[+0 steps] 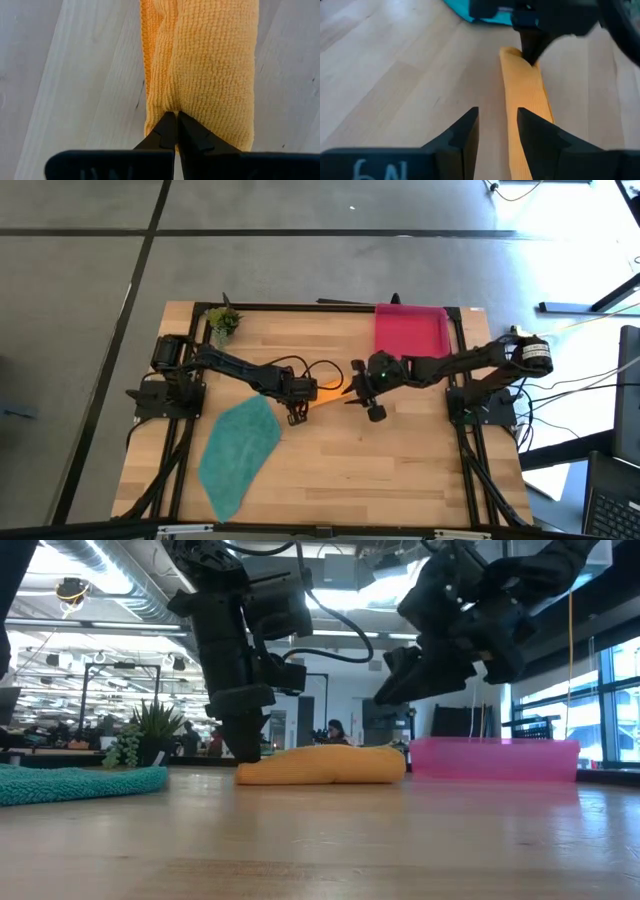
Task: Roll microfiber towels into tight, uniform cylinder then place into a basket
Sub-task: Put the rolled orange microfiber towel into the red bin
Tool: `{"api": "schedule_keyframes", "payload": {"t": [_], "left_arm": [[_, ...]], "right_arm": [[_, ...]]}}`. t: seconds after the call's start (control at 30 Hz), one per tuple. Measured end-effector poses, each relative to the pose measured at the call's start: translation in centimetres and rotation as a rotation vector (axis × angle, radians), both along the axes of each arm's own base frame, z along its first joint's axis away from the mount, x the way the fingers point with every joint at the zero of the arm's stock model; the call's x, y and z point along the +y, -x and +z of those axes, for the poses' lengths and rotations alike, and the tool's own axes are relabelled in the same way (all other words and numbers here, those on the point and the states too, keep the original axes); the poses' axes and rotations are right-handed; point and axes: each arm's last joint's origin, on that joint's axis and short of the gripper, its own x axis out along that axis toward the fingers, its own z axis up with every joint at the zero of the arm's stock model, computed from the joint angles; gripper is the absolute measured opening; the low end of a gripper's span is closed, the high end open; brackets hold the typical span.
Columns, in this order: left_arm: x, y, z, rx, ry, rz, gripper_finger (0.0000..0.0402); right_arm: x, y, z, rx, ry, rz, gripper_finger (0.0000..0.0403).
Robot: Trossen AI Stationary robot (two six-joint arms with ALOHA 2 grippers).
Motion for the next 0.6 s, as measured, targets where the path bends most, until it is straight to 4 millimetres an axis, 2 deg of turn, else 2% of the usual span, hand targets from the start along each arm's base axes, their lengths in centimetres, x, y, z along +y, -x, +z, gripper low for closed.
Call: {"api": "schedule_keyframes", "payload": {"t": [0.43,0.6], "left_arm": [[0.05,-0.49,0.05,-0.051,-0.004,0.003,0.0],[0.05,-0.96,0.2,-0.103,-0.005,0.004,0.0]], "right_arm": [[0.27,-0.03,0.01,-0.006,0.019,0.022,0.0136],[0.31,-0.06,-0.06,0.006,0.095,-0.072,0.0136]]}}
